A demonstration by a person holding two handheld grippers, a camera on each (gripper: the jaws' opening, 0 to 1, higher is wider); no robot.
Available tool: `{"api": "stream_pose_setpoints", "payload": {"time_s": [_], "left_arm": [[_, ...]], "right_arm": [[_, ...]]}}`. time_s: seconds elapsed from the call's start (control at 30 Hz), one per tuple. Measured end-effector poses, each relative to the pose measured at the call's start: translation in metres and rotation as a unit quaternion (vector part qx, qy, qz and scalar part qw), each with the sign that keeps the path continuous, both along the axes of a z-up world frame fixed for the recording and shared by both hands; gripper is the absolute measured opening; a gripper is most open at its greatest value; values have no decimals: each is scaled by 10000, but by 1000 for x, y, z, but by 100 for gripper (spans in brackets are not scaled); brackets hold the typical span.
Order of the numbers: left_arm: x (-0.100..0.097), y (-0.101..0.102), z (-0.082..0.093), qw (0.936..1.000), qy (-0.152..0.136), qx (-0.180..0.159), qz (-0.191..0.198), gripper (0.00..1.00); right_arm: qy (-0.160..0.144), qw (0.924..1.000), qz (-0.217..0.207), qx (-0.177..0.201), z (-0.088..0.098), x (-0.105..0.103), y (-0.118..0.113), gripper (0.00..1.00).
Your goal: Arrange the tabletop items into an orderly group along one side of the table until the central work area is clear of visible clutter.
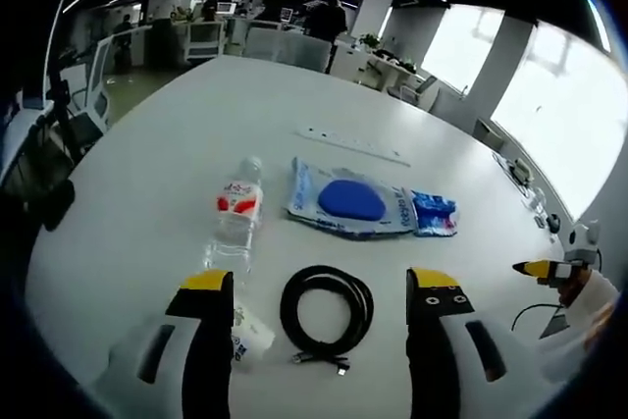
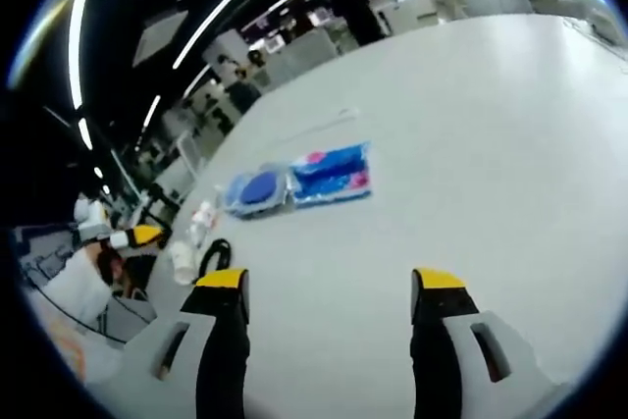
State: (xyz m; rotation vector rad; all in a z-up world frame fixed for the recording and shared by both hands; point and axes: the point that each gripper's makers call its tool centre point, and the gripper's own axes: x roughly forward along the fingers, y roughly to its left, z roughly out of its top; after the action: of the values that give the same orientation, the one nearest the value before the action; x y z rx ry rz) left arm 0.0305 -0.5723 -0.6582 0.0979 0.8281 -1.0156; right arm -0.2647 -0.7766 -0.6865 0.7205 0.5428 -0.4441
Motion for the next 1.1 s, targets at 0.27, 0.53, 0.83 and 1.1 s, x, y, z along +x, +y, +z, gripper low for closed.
{"api": "stream_pose_setpoints", "payload": {"time_s": [0.27, 0.53, 0.83, 1.1], "left_arm": [[18, 1, -11, 9996, -101, 251, -123, 72], [51, -9, -18, 9988, -204, 421, -160, 72], [79, -25, -32, 9967, -264, 722, -263, 70], [90, -33, -52, 9940, -228, 1007, -363, 67]], "right_arm": [[-9, 10000, -21, 45, 0, 1, 3, 65], [65, 9999, -23, 130, -4, 1, 8, 64], [65, 9997, -93, 195, -6, 6, 7, 63], [104, 9994, -83, 327, -11, 9, 16, 62]]}}
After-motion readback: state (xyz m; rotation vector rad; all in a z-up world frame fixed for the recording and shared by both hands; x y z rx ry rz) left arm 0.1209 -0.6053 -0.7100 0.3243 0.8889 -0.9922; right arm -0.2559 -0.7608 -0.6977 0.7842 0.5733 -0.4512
